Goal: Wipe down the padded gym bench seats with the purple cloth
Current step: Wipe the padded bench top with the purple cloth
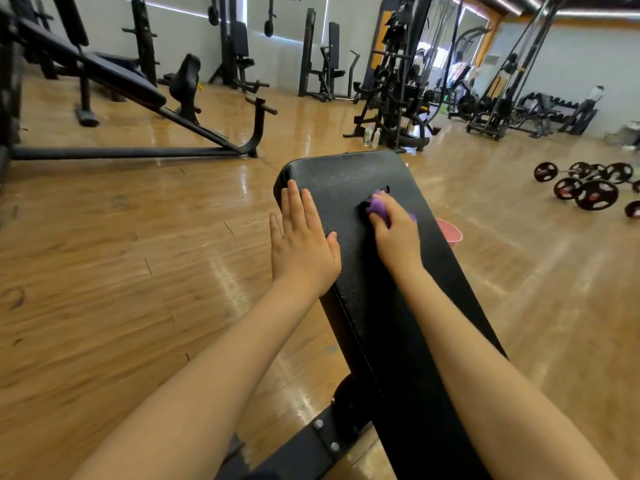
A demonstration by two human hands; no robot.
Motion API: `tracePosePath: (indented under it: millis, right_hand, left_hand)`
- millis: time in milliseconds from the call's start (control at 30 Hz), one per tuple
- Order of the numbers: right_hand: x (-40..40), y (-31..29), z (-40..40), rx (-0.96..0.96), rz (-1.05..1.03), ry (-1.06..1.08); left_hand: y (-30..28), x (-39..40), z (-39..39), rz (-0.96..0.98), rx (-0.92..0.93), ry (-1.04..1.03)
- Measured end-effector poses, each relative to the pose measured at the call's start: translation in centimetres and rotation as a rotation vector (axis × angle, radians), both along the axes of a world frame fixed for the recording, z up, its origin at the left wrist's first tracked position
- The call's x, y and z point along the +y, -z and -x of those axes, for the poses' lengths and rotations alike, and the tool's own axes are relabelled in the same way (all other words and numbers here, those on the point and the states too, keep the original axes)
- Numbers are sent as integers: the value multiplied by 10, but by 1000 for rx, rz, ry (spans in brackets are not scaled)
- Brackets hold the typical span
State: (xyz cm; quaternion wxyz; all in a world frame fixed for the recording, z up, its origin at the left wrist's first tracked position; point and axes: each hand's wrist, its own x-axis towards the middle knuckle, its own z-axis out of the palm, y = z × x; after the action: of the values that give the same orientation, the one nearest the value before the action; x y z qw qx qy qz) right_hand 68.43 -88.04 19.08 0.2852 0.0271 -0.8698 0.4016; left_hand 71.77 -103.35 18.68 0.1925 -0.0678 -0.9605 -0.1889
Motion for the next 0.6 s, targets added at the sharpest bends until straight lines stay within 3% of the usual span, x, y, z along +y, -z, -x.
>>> tracePosePath:
  millis: [133, 200, 400, 600]
  right_hand:
    - [-4, 35, -61, 33, -145, -163]
    - [20, 44, -72, 7, -183, -145]
    - [46, 38, -56, -95, 115, 164]
    - [1, 76, -131, -66, -59, -92]
  left_hand:
    - [-5, -1, -3, 37, -35, 3]
    - [-4, -2, -7, 71, -50, -1]
    - [24, 13, -48, 157, -62, 82]
    - [19, 16, -49, 248, -90, 40]
